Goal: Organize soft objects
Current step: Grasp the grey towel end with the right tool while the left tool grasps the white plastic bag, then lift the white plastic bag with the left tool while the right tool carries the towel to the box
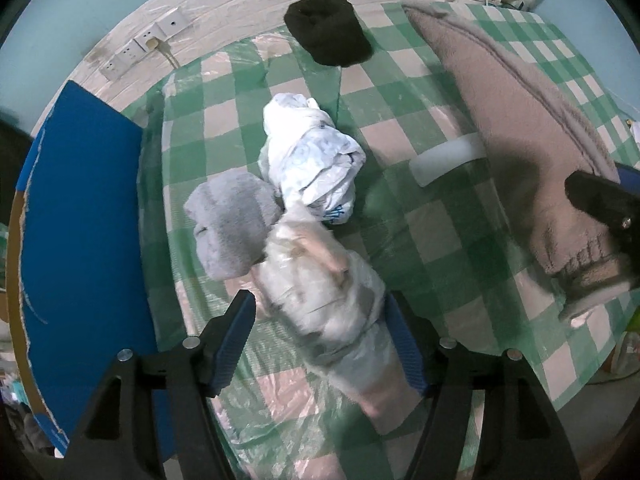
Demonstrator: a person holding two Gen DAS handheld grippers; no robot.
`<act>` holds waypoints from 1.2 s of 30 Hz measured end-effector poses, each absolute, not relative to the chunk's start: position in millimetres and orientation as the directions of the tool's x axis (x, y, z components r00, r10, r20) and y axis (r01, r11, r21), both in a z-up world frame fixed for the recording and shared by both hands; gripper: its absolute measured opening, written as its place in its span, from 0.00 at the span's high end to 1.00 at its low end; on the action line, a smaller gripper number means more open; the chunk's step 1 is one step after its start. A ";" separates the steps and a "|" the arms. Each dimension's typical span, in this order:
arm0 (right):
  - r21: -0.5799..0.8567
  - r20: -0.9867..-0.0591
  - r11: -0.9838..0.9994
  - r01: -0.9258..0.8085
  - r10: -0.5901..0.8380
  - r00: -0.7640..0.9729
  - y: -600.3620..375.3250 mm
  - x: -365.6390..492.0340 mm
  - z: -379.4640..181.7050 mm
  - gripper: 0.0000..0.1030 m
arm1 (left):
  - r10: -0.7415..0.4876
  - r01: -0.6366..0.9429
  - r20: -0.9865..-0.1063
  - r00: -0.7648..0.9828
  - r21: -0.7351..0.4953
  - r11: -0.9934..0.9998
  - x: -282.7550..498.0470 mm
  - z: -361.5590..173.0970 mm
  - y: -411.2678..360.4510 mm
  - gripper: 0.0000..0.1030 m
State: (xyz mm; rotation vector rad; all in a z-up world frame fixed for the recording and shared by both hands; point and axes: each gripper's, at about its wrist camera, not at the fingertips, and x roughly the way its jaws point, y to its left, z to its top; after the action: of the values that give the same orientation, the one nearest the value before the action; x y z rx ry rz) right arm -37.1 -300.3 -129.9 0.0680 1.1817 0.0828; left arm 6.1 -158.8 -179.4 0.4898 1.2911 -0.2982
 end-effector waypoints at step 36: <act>0.081 -0.878 0.994 -0.075 0.107 0.466 -277.0 -32.7 -74.2 0.87 | 0.009 0.463 -0.869 0.495 0.273 0.843 -20.6 -100.6 -128.1 0.55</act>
State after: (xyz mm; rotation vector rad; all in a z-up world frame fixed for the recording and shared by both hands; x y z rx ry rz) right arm -32.7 -277.0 -74.2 0.0323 1.0798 0.1119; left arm -20.6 -128.1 -100.6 0.5181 1.0261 -0.2899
